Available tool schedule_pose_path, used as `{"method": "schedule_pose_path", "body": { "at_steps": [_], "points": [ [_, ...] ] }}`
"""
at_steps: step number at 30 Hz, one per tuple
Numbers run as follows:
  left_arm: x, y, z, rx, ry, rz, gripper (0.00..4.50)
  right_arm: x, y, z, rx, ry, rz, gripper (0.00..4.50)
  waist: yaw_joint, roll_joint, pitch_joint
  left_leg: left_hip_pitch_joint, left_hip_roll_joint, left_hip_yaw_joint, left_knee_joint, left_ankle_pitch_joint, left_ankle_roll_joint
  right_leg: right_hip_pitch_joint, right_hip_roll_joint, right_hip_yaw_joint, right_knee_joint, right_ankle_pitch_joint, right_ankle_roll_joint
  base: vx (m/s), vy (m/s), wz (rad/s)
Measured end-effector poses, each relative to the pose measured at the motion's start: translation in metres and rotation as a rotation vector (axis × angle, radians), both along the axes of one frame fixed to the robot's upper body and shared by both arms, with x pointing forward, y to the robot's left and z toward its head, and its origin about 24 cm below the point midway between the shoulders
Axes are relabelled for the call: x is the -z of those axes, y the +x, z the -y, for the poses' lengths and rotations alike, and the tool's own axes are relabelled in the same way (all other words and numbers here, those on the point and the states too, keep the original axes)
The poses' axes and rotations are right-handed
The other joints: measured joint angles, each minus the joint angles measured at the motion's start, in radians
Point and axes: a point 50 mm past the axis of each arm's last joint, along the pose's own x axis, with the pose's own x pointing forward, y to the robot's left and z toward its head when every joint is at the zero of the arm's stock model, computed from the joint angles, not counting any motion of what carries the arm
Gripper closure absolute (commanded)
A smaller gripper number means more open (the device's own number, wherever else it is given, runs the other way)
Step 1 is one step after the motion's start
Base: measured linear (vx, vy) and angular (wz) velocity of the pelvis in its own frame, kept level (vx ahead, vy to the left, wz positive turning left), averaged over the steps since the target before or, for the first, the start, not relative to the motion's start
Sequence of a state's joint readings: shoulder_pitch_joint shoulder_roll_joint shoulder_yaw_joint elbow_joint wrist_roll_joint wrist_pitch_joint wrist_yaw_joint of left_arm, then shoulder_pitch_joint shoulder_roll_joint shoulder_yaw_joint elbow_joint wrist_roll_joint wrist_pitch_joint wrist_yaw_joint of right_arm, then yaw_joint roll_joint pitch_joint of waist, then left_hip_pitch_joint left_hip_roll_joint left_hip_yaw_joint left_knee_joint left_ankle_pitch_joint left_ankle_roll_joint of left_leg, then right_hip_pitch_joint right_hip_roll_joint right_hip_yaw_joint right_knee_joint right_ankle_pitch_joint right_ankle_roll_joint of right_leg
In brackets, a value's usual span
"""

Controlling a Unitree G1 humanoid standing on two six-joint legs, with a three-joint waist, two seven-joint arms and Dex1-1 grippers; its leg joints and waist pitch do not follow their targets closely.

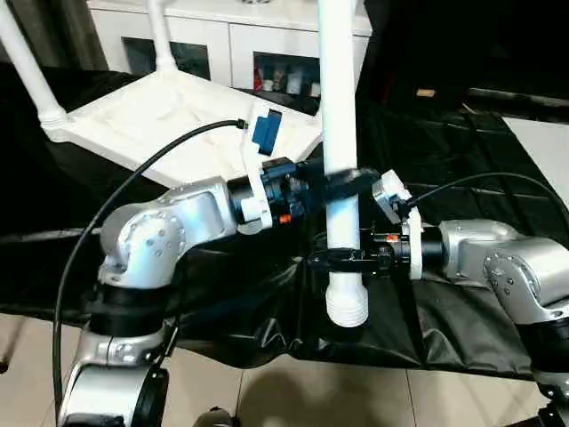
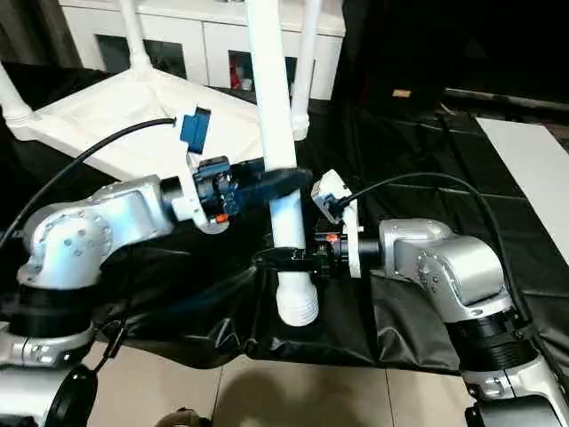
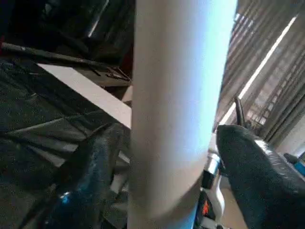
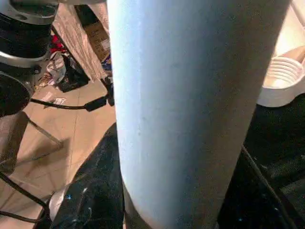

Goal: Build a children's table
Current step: Move to table

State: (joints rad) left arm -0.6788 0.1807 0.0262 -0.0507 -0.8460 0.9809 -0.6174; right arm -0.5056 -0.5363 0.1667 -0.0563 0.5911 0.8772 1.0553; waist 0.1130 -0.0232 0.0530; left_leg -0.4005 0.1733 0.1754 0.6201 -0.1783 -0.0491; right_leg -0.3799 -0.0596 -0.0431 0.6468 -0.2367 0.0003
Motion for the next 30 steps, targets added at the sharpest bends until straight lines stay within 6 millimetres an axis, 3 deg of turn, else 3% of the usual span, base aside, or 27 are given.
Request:
{"method": "schedule_pose_path", "body": {
  "at_steps": [10, 13, 19, 20, 29, 30],
  "points": [
    [0.001, 0.004, -0.001, -0.031, -0.035, -0.025, 1.78, 0.0, 0.001, 0.0, 0.003, 0.001, 0.007, 2.68, 0.001, 0.0, 0.0, 0.0, 0.0, 0.0, 0.0, 0.0, 0.0, 0.0, 0.0, 0.0, 0.0, 0.0, 0.0, 0.0, 0.0, 0.0],
    [-0.001, 0.006, 0.0, -0.032, -0.047, -0.028, 2.24, 0.0, 0.002, 0.001, 0.007, -0.002, 0.011, 2.68, 0.002, 0.0, 0.0, 0.0, 0.0, 0.0, 0.0, 0.0, 0.0, 0.0, 0.0, 0.0, 0.0, 0.0, 0.0, 0.0, 0.0, 0.0],
    [-0.004, 0.01, 0.0, -0.058, -0.055, -0.018, 2.61, -0.001, 0.006, 0.0, 0.025, 0.012, 0.014, 2.68, 0.0, 0.0, 0.0, 0.0, 0.0, 0.0, 0.0, 0.0, 0.001, 0.0, 0.0, 0.0, 0.0, 0.0, -0.001, 0.0, 0.0, 0.0],
    [-0.006, 0.011, 0.0, -0.061, -0.059, -0.011, 2.67, -0.003, 0.007, 0.0, 0.03, 0.015, 0.021, 2.13, 0.0, 0.0, 0.0, 0.0, 0.0, 0.0, 0.0, 0.001, 0.001, 0.0, 0.0, 0.0, 0.0, 0.0, -0.001, 0.0, 0.0, 0.0],
    [-0.018, 0.025, -0.007, -0.162, -0.098, 0.013, 2.75, -0.014, 0.015, -0.003, 0.077, 0.059, 0.093, 1.46, 0.002, 0.0, 0.0, 0.0, 0.0, 0.0, 0.0, 0.001, 0.001, 0.0, 0.0, 0.0, 0.0, 0.0, -0.001, 0.0, 0.0, 0.0],
    [-0.02, 0.027, -0.008, -0.174, -0.1, 0.01, 2.75, -0.014, 0.016, -0.002, 0.085, 0.063, 0.092, 1.24, 0.003, 0.0, 0.0, 0.0, 0.0, 0.0, 0.0, 0.001, 0.001, 0.0, 0.0, -0.001, 0.0, 0.0, -0.001, 0.0, 0.0, 0.0]
  ]
}}
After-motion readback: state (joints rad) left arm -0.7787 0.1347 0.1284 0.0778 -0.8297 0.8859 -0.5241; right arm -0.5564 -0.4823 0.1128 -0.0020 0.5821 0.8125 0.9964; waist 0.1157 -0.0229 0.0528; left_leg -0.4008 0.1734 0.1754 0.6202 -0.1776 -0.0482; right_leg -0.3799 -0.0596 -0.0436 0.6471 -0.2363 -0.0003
